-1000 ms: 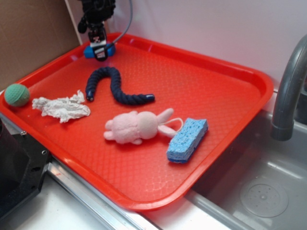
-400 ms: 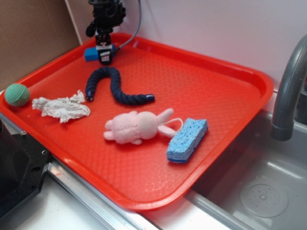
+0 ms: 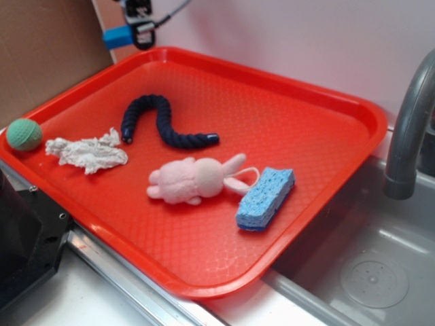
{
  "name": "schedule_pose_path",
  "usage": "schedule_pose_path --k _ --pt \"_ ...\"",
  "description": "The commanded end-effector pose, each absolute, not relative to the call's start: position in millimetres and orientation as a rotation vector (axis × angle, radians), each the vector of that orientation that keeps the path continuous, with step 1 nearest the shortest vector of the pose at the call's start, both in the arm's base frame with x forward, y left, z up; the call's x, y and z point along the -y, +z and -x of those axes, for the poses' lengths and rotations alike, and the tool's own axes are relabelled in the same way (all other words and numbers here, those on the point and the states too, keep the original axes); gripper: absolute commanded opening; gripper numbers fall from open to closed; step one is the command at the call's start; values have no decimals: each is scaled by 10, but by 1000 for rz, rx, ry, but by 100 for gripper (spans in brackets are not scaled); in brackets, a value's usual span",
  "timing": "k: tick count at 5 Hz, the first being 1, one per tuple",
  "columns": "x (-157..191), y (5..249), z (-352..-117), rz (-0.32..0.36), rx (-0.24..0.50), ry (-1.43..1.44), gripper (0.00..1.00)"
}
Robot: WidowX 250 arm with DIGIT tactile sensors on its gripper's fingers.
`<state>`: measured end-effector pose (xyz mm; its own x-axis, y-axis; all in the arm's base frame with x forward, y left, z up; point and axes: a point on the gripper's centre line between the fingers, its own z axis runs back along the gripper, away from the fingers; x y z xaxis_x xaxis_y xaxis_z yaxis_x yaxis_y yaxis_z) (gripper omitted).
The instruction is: Grab the blue block.
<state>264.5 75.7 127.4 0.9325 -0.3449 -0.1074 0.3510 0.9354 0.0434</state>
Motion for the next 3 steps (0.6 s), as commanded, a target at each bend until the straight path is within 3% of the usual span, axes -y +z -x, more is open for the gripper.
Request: schedule_pose_path --k 1,2,3 --pt "-156 1926 -2489 23 67 -2 0" --pt "-96 1992 -2444 5 115 173 0" --pt "-85 1992 -2463 33 118 202 0"
